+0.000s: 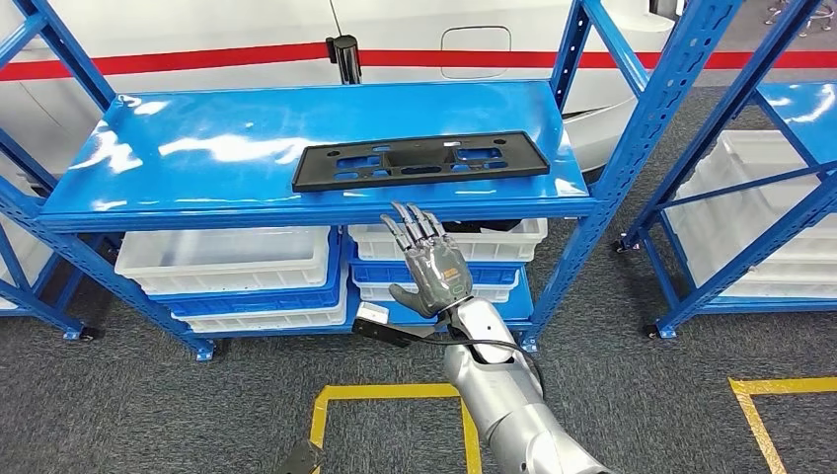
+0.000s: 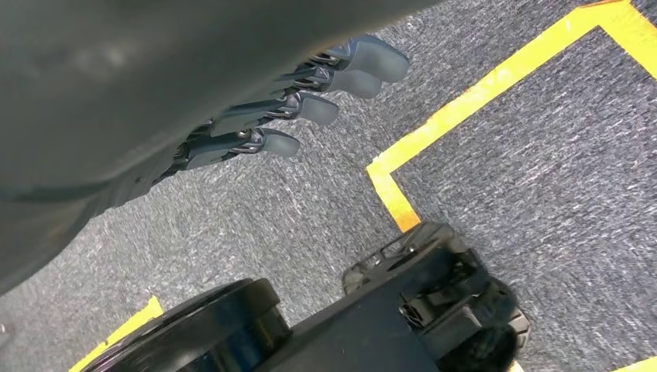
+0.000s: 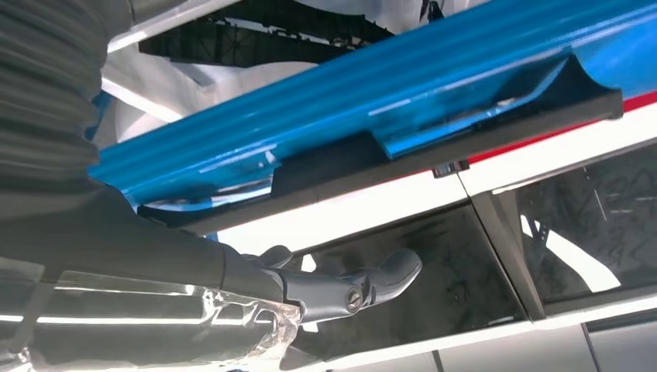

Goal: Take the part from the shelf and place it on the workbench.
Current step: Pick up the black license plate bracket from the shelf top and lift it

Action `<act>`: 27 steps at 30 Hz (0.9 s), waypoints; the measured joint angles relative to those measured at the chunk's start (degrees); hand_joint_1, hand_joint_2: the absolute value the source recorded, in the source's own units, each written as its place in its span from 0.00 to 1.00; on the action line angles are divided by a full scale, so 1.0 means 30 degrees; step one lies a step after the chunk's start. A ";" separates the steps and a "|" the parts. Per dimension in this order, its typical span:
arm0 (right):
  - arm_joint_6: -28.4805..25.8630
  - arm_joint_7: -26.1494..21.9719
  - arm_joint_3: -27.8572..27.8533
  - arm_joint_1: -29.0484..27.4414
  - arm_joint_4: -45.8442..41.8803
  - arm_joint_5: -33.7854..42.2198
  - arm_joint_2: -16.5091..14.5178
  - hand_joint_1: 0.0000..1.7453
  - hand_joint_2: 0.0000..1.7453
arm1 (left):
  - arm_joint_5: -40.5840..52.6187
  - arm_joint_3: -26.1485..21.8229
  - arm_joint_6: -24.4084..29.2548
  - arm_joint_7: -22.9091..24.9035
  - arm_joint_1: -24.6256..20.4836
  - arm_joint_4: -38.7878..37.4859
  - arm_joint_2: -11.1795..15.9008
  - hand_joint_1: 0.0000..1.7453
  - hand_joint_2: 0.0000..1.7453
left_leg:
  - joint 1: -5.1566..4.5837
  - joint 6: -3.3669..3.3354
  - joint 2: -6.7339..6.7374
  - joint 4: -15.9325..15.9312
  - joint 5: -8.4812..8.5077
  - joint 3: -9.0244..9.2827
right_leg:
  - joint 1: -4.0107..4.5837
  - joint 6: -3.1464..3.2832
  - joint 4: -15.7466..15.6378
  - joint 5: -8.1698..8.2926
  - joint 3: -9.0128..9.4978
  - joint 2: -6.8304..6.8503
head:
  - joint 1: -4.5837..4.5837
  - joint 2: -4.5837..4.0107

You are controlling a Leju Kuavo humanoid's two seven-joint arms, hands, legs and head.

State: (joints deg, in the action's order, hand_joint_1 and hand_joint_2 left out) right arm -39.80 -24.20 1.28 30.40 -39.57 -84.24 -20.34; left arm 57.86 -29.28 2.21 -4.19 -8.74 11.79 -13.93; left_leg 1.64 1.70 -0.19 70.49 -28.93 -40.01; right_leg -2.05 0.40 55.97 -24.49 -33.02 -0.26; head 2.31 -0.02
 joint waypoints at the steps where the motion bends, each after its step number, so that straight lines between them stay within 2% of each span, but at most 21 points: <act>1: 0.0000 -0.0007 -0.0027 -0.0001 0.0033 0.0000 -0.0009 0.00 1.00 | 0.0044 -0.0002 -0.0024 0.0013 0.0002 0.0002 0.0000 0.00 0.00 | 0.0076 0.0052 0.0002 -0.1410 0.0721 0.0718 | -0.0049 -0.0025 -0.0002 -0.0006 0.0029 -0.0019 | 0.0004 0.0000; 3: 0.0000 -0.0020 -0.0082 0.0032 0.0057 0.0000 -0.0042 0.00 1.00 | 0.0064 0.0000 -0.0048 0.0018 -0.0007 0.0002 -0.0005 0.00 0.00 | 0.0049 0.0053 -0.0061 -0.3778 0.1527 0.1912 | -0.0060 -0.0191 -0.0044 0.0027 0.0036 -0.0070 | 0.0020 0.0000; 4: 0.0000 -0.0025 -0.0106 0.0047 0.0066 0.0000 -0.0058 0.00 1.00 | 0.0068 0.0000 -0.0051 0.0020 -0.0006 0.0000 -0.0009 0.00 0.00 | -0.0015 -0.0031 -0.0094 -0.4310 0.1615 0.2158 | -0.0037 -0.0323 -0.0070 0.0048 0.0010 -0.0088 | 0.0031 0.0000; 5: -0.0002 -0.0029 -0.0128 0.0054 0.0088 0.0000 -0.0068 0.00 1.00 | 0.0070 -0.0002 -0.0064 0.0022 -0.0003 -0.0002 -0.0011 0.00 0.00 | -0.0110 -0.0172 -0.0129 -0.4387 0.1528 0.2164 | -0.0022 -0.0490 -0.0120 0.0086 -0.0015 -0.0100 | 0.0035 0.0000; 7: -0.0003 -0.0038 -0.0160 0.0063 0.0137 0.0002 -0.0073 0.00 1.00 | 0.0070 -0.0007 -0.0141 0.0026 0.0006 -0.0002 -0.0011 0.00 0.00 | -0.0204 -0.0606 -0.0118 -0.4481 0.1637 0.2148 | -0.0012 -0.0803 -0.0174 0.0099 -0.0057 -0.0091 | 0.0011 0.0000; 8: -0.0007 -0.0046 -0.0173 0.0089 0.0157 0.0004 -0.0071 0.00 1.00 | 0.0066 -0.0011 -0.0202 0.0026 0.0004 -0.0002 -0.0014 0.00 0.00 | -0.0234 -0.0837 -0.0102 -0.4604 0.1734 0.2188 | 0.0012 -0.0846 0.0068 -0.0059 -0.0212 -0.0071 | -0.0020 0.0000; 9: -0.0009 -0.0058 -0.0184 0.0123 0.0170 0.0005 -0.0071 0.00 1.00 | 0.0062 -0.0013 -0.0257 0.0026 -0.0001 -0.0002 -0.0018 0.00 0.00 | -0.0271 -0.1048 -0.0080 -0.4740 0.1842 0.2222 | 0.0058 -0.0774 0.0707 -0.0397 -0.0556 -0.0050 | -0.0053 0.0000; 10: -0.0013 -0.0075 -0.0197 0.0140 0.0188 0.0007 -0.0055 0.00 1.00 | 0.0057 -0.0016 -0.0305 0.0026 -0.0002 -0.0002 -0.0022 0.00 0.00 | -0.0317 -0.1223 -0.0057 -0.4829 0.1919 0.2235 | 0.0103 -0.0603 0.1843 -0.0938 -0.1135 -0.0029 | -0.0093 0.0000; 12: -0.0015 -0.0100 -0.0244 0.0109 0.0256 0.0007 0.0013 0.00 1.00 | 0.0048 -0.0024 -0.0332 0.0029 0.0001 -0.0002 -0.0025 0.00 0.00 | -0.0538 -0.1429 -0.0057 -0.4839 0.1961 0.2147 | 0.0171 -0.0277 0.4712 -0.2077 -0.2547 -0.0021 | -0.0135 0.0000; 13: -0.0015 -0.0107 -0.0283 0.0070 0.0303 0.0007 0.0062 0.00 1.00 | 0.0041 -0.0025 -0.0342 0.0031 0.0008 -0.0002 -0.0025 0.00 0.00 | -0.0655 -0.1498 -0.0069 -0.4837 0.1973 0.2118 | 0.0228 -0.0223 0.5694 -0.2378 -0.3028 -0.0022 | -0.0144 0.0000; 14: -0.0015 -0.0120 -0.0319 0.0047 0.0350 0.0009 0.0100 0.00 1.00 | 0.0033 -0.0027 -0.0361 0.0033 0.0013 -0.0004 -0.0025 0.00 0.00 | -0.0773 -0.1544 -0.0090 -0.4834 0.1985 0.2104 | 0.0311 -0.0229 0.5908 -0.2363 -0.3122 -0.0022 | -0.0151 0.0000; 15: -0.0015 -0.0142 -0.0352 0.0043 0.0394 0.0015 0.0126 0.00 1.00 | 0.0019 -0.0029 -0.0392 0.0035 0.0016 -0.0005 -0.0025 0.00 0.00 | -0.0894 -0.1570 -0.0112 -0.4831 0.1993 0.2109 | 0.0408 -0.0256 0.5284 -0.2054 -0.2796 -0.0022 | -0.0151 0.0000; 16: -0.0015 -0.0173 -0.0377 0.0063 0.0434 0.0027 0.0138 0.00 1.00 | 0.0001 -0.0029 -0.0435 0.0037 0.0017 -0.0007 -0.0025 0.00 0.00 | -0.1001 -0.1585 -0.0133 -0.4825 0.1992 0.2123 | 0.0522 -0.0248 0.3960 -0.1560 -0.2104 -0.0020 | -0.0153 0.0000; 18: -0.0015 -0.0240 -0.0423 0.0135 0.0514 0.0055 0.0144 0.00 1.00 | -0.0079 -0.0035 -0.0523 0.0044 0.0016 -0.0009 -0.0036 0.00 0.00 | -0.1225 -0.1589 -0.0159 -0.4746 0.1962 0.2089 | 0.0693 -0.0048 0.1117 -0.0608 -0.0605 -0.0033 | -0.0127 0.0000; 19: -0.0015 -0.0264 -0.0443 0.0161 0.0569 0.0069 0.0145 0.00 1.00 | -0.0123 -0.0042 -0.0548 0.0055 0.0017 -0.0011 -0.0042 0.00 0.00 | -0.1294 -0.1587 -0.0166 -0.4685 0.1940 0.2045 | 0.0738 0.0082 0.0292 -0.0324 -0.0169 -0.0044 | -0.0120 0.0000; 22: -0.0015 -0.0271 -0.0485 0.0204 0.0760 0.0036 0.0129 0.00 1.00 | -0.0209 -0.0096 -0.0536 0.0126 0.0037 -0.0016 -0.0042 0.00 0.00 | -0.1303 -0.1516 -0.0168 -0.4516 0.1865 0.1923 | 0.0654 0.0313 -0.0129 -0.0059 0.0041 -0.0063 | -0.0136 0.0000; 24: -0.0015 -0.0237 -0.0498 0.0290 0.0869 -0.0006 0.0062 0.00 1.00 | -0.0225 -0.0133 -0.0508 0.0175 0.0041 -0.0018 -0.0034 0.00 0.00 | -0.1195 -0.1184 -0.0143 -0.3779 0.1348 0.1641 | 0.0454 0.0418 -0.0223 0.0015 0.0113 -0.0061 | -0.0075 0.0000; 25: -0.0015 -0.0213 -0.0499 0.0343 0.0926 -0.0022 0.0020 0.00 1.00 | -0.0227 -0.0147 -0.0496 0.0199 0.0041 -0.0018 -0.0029 0.00 0.00 | -0.1057 -0.0940 -0.0126 -0.2850 0.0797 0.1246 | 0.0362 0.0459 -0.0247 0.0040 0.0145 -0.0059 | -0.0042 0.0000; 27: -0.0015 -0.0137 -0.0503 0.0409 0.1070 -0.0066 -0.0020 0.00 1.00 | -0.0231 -0.0179 -0.0483 0.0273 0.0046 -0.0020 -0.0024 0.00 0.00 | -0.0664 -0.0483 -0.0067 -0.0293 -0.0435 0.0072 | 0.0330 0.0487 -0.0241 0.0046 0.0156 -0.0054 | 0.0017 0.0000</act>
State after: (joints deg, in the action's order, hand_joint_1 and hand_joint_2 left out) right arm -39.85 -24.61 -0.22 31.63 -36.36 -84.43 -20.40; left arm 57.17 -29.82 0.76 -3.37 -8.61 11.73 -14.00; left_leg -0.35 0.25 -0.39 69.61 -30.24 -39.80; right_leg -1.06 1.86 55.25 -24.35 -32.55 -0.42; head 2.36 -0.02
